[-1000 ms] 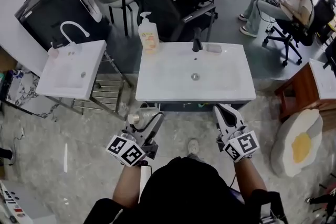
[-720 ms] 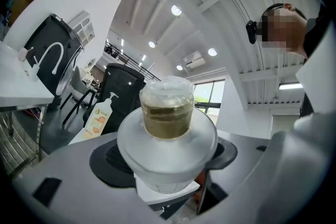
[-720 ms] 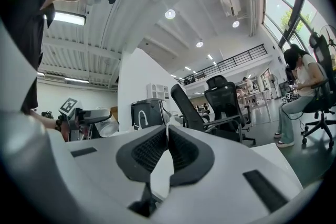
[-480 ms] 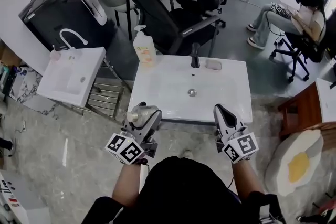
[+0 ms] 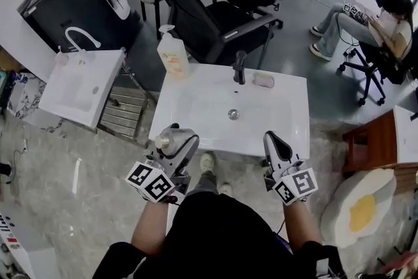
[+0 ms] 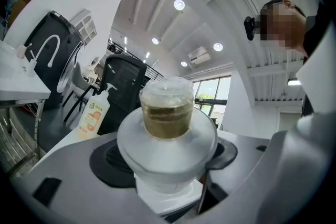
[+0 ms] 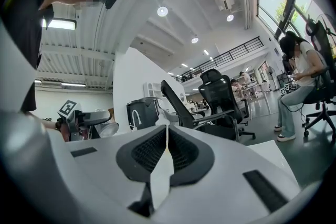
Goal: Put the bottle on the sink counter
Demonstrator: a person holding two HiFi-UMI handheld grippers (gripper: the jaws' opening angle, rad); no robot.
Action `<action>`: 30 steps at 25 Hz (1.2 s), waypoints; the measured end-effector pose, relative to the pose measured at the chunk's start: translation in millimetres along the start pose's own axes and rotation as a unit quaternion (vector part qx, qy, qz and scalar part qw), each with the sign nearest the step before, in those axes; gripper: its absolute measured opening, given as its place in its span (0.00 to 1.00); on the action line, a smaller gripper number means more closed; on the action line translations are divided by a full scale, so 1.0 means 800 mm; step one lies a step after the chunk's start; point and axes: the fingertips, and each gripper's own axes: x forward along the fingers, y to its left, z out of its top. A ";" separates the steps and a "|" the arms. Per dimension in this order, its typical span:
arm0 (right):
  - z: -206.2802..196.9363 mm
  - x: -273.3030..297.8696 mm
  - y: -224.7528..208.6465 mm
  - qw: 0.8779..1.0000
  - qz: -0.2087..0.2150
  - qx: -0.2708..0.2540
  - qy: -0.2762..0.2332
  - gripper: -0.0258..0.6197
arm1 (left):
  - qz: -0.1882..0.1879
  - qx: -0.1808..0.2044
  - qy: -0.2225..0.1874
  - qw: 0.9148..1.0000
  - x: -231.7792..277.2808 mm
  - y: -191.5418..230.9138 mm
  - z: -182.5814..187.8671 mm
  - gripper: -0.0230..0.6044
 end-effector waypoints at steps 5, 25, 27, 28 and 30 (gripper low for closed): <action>0.003 0.015 -0.019 1.000 -0.008 -0.009 -0.001 0.09 | -0.001 0.000 0.008 1.000 0.035 0.024 -0.001 0.59; 0.000 0.136 -0.098 0.999 -0.028 -0.002 0.029 0.09 | -0.002 0.057 0.084 0.995 0.183 0.130 -0.021 0.59; -0.014 0.145 -0.104 0.999 -0.029 0.009 0.040 0.09 | 0.001 0.062 0.097 0.993 0.190 0.141 -0.032 0.59; -0.021 0.148 -0.105 0.998 -0.030 0.014 0.046 0.09 | 0.002 0.061 0.104 0.993 0.192 0.145 -0.037 0.59; -0.036 0.151 -0.104 0.997 -0.032 0.024 0.061 0.09 | 0.005 0.057 0.119 0.991 0.193 0.154 -0.049 0.59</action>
